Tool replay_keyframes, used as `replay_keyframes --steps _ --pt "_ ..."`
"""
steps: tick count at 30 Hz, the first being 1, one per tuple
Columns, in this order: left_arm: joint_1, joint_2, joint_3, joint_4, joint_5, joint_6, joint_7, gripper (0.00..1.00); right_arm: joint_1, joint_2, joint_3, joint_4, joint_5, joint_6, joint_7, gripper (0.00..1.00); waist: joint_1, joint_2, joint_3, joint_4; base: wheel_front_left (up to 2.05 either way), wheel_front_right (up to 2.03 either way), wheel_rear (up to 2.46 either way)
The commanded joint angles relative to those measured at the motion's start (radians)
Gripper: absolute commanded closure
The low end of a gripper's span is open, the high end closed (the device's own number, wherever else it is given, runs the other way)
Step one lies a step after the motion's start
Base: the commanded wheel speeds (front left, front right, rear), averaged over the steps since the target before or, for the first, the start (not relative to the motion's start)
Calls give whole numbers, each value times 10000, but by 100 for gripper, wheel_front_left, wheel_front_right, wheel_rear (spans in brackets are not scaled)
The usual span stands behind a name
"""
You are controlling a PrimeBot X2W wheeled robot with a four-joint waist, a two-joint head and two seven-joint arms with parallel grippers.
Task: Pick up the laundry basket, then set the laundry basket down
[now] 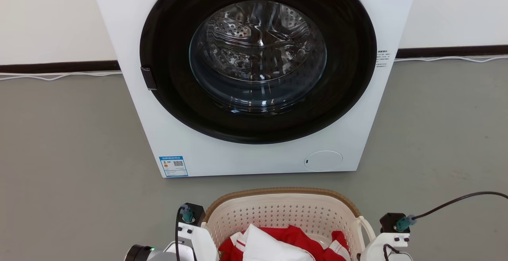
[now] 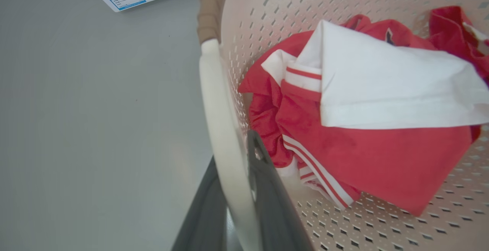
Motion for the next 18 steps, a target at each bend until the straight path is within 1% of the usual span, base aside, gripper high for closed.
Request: replay_keyframes --steps 1,18 --pt "-318 -38 46 -122 -23 -127 -123 100 -436 189 270 -248 115 79 -215 100 0 -1 -8 4 0 0 0" --pt "-343 -38 -123 -47 -142 -103 -147 100 -562 189 904 -152 731 79 -353 100 0 -1 21 0 0 0 0"
